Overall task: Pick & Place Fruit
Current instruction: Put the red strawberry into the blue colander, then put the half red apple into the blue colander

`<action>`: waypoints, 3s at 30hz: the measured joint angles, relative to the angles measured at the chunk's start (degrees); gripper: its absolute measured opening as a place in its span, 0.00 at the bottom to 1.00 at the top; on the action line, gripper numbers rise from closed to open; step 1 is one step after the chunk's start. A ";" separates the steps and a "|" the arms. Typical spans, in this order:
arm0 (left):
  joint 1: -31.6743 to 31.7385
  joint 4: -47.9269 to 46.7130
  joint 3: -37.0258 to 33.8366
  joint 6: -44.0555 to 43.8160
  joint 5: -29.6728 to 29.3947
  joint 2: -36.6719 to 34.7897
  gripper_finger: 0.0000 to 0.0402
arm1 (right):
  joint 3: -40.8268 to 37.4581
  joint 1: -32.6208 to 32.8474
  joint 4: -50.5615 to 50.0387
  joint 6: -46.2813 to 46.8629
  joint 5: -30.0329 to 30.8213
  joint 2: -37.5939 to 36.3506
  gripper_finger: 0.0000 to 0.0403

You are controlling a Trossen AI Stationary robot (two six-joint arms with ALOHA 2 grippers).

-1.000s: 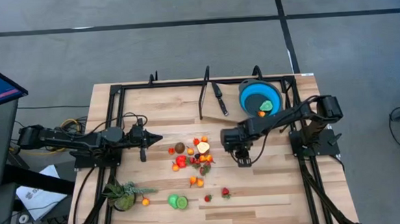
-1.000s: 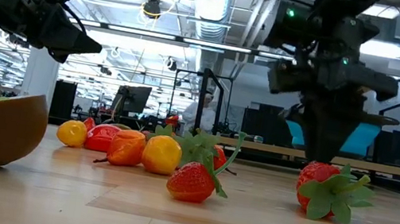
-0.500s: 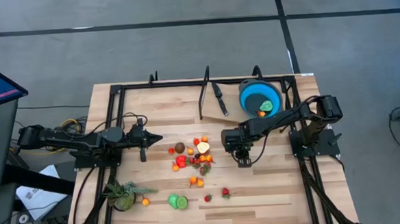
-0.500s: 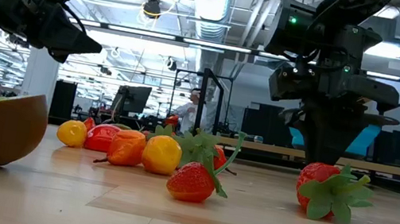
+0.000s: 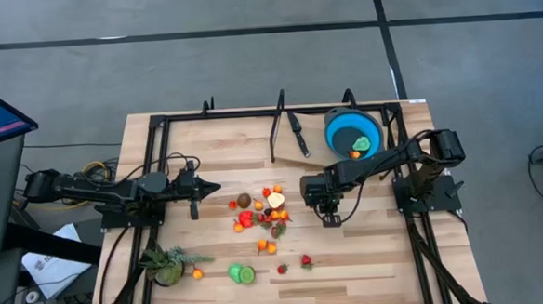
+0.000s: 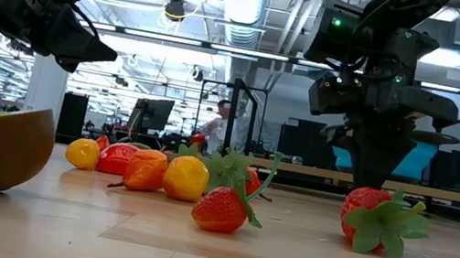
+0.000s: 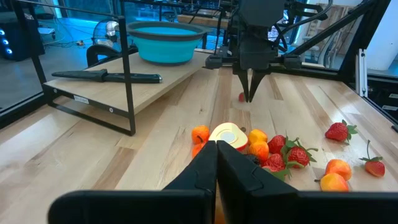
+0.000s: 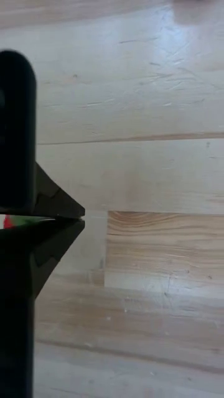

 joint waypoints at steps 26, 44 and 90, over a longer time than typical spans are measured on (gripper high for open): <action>-0.02 0.02 -0.01 0.00 0.00 -0.02 0.00 | 22.37 -5.64 -31.86 -9.09 3.80 -0.06 0.00; 0.00 0.01 0.00 0.02 0.00 -0.01 0.00 | 27.30 -29.37 -36.19 -18.67 13.73 -13.84 0.00; -0.02 0.02 -0.01 0.00 -0.44 -0.01 0.00 | 21.56 -41.30 -26.17 -24.76 6.82 -12.83 0.31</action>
